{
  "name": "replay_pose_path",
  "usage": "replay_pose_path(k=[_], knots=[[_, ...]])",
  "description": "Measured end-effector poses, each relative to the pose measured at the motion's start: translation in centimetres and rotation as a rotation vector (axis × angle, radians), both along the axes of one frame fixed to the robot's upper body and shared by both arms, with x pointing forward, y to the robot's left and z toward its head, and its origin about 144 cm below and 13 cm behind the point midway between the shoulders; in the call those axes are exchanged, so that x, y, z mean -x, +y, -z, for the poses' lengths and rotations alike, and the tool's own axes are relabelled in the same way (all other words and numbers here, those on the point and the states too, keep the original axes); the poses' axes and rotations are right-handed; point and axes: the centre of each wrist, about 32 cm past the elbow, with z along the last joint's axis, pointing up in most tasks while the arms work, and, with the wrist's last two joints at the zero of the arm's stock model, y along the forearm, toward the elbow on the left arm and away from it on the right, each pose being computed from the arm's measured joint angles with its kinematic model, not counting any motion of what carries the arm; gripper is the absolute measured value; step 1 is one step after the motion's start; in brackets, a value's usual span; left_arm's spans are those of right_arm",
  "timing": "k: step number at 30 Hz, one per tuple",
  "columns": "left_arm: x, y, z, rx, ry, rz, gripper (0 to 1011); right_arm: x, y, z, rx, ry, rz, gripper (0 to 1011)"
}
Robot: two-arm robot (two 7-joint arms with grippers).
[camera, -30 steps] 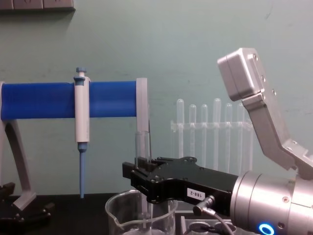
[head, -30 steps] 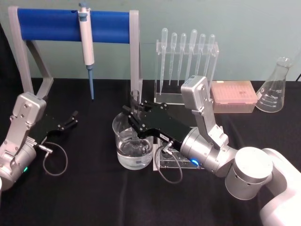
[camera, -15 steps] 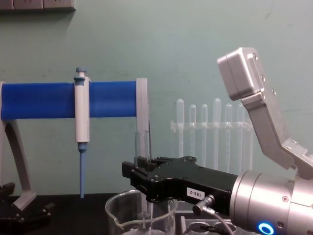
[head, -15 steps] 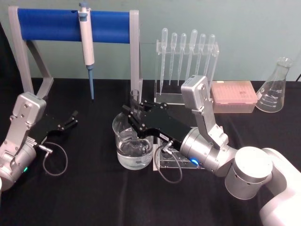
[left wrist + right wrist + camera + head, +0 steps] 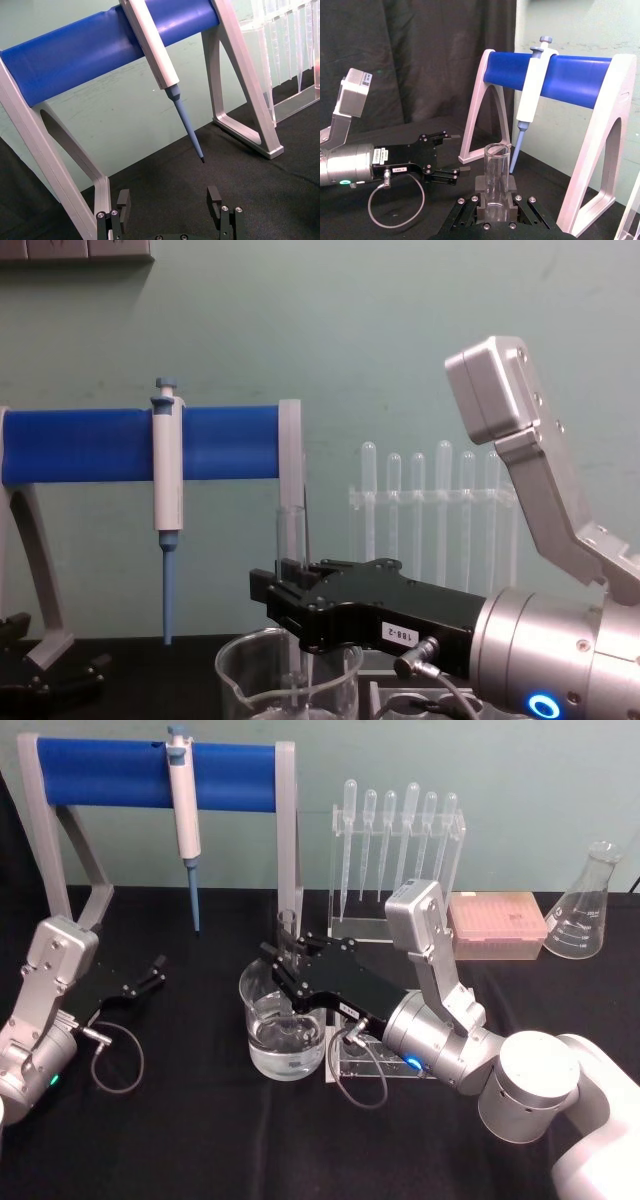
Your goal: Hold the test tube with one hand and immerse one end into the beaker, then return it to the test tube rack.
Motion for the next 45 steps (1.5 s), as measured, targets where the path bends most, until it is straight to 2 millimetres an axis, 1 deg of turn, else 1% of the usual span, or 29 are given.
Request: replay_pose_path(k=[45], knots=[[0.00,0.00,0.00,0.000,0.000,0.000,1000,0.00,0.00,0.00,0.000,0.000,0.000,224]])
